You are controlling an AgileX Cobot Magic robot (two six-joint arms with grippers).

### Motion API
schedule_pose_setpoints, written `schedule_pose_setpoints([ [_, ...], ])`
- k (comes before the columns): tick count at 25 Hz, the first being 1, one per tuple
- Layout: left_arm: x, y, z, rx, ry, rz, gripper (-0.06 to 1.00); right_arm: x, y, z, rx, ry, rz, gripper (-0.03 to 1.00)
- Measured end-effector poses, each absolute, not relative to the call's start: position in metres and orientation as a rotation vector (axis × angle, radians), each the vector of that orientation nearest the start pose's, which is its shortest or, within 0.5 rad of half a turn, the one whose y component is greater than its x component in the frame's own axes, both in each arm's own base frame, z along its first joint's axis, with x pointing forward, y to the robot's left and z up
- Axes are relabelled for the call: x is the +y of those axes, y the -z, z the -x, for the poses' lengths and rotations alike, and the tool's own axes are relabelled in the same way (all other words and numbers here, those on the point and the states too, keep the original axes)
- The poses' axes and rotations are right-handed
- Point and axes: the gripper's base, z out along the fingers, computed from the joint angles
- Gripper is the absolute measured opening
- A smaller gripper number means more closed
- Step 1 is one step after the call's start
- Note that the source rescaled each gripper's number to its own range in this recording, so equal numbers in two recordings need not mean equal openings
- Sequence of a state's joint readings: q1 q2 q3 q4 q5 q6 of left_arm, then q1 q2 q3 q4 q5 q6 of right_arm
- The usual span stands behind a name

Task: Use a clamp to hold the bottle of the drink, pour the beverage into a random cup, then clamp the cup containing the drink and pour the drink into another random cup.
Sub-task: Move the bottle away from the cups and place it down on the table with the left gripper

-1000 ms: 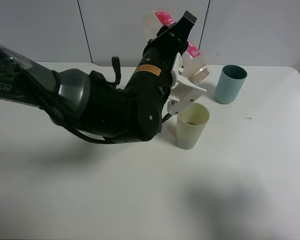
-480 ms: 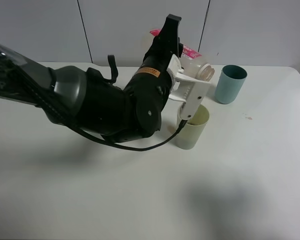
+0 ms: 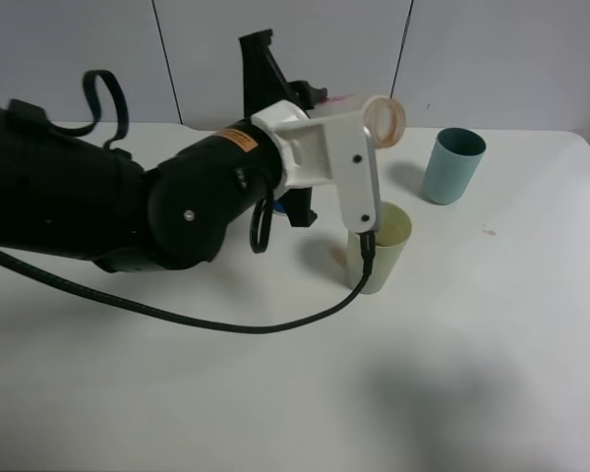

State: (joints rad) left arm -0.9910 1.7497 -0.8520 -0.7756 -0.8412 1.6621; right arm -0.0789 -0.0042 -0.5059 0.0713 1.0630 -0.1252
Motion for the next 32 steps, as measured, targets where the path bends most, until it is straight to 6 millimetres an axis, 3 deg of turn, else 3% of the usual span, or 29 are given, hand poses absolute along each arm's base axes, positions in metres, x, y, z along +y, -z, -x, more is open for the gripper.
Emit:
schedule_pose_setpoints([
  [10, -0.206, -0.227, -0.225, 1.357, -0.13, -0.901, 0.04, 0.006, -0.279, 0.006, 2.034, 0.043, 0.051, 1.0],
  [22, -0.128, -0.199, -0.238, 1.655, 0.363, -0.481, 0.04, 0.006, -0.279, 0.006, 2.034, 0.043, 0.051, 1.0],
  [26, -0.101, -0.198, -0.249, 1.696, 0.424, -0.387, 0.04, 0.006, -0.279, 0.006, 2.034, 0.043, 0.051, 1.0],
  [32, -0.059, -0.195, -0.26, 1.726, 0.359, -0.352, 0.04, 0.006, -0.279, 0.006, 2.034, 0.043, 0.051, 1.0],
])
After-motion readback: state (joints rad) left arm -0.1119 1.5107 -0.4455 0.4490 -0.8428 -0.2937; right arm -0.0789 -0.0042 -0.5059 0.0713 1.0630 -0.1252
